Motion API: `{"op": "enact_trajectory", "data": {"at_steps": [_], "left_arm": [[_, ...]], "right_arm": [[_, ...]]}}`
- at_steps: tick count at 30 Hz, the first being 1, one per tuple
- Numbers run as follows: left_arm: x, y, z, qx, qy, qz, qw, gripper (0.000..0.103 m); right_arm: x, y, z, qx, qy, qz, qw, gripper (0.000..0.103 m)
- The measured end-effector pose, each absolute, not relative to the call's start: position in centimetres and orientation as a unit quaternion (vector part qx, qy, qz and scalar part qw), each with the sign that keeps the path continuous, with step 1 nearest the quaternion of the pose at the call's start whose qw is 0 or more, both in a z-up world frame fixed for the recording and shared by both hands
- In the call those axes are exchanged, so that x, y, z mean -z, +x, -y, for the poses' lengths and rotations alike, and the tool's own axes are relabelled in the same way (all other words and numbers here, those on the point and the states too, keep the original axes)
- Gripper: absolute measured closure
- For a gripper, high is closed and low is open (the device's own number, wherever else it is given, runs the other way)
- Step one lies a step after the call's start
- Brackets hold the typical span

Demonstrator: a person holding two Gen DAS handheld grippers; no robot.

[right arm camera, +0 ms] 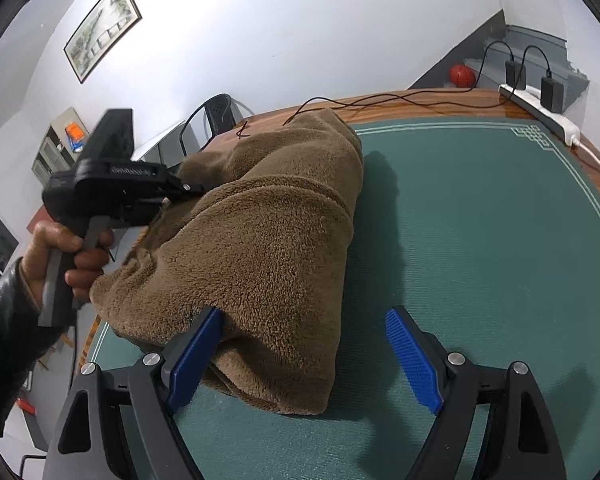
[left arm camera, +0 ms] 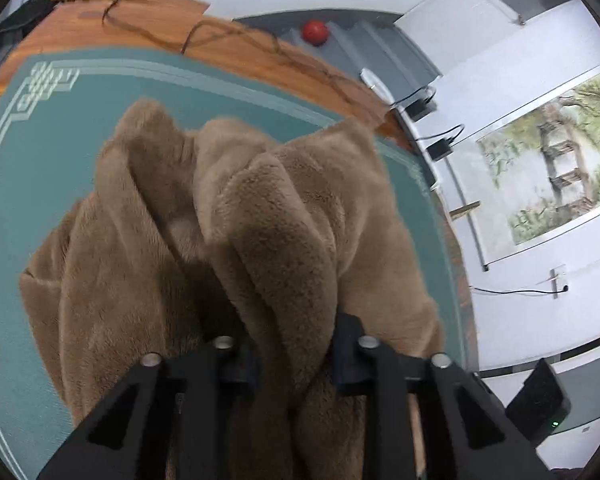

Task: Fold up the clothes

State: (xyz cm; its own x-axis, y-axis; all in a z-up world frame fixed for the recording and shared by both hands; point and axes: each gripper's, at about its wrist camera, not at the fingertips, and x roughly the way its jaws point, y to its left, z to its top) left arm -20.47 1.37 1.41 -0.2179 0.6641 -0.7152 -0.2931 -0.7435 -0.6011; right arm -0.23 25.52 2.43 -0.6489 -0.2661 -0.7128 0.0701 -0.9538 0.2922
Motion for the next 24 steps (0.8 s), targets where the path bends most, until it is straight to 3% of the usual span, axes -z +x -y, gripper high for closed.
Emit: {"op": "enact_trajectory", "data": {"at_steps": [6, 10, 17, 24], "left_arm": [[-6.5, -19.5, 2.3, -0.791, -0.496, 0.178, 0.311, 0.078], [-7.0, -18.7, 4.6, -0.798, -0.498, 0.176, 0.289, 0.078], [-2.5, -19.4, 8.1, -0.798, -0.530, 0.182, 0.222, 0.078], [0.5, -19.6, 7.9, -0.808, -0.539, 0.146, 0.189, 0.068]], "right_arm": [[-3.8, -1.0, -24.3, 0.907, 0.392, 0.103, 0.113, 0.017], [-4.8, -1.9, -22.8, 0.912, 0.377, 0.097, 0.134, 0.017], [-5.9, -3.2, -18.1, 0.922, 0.351, 0.026, 0.161, 0.017], [-0.5, -3.0, -14.3, 0.890, 0.426, -0.036, 0.161, 0.014]]}}
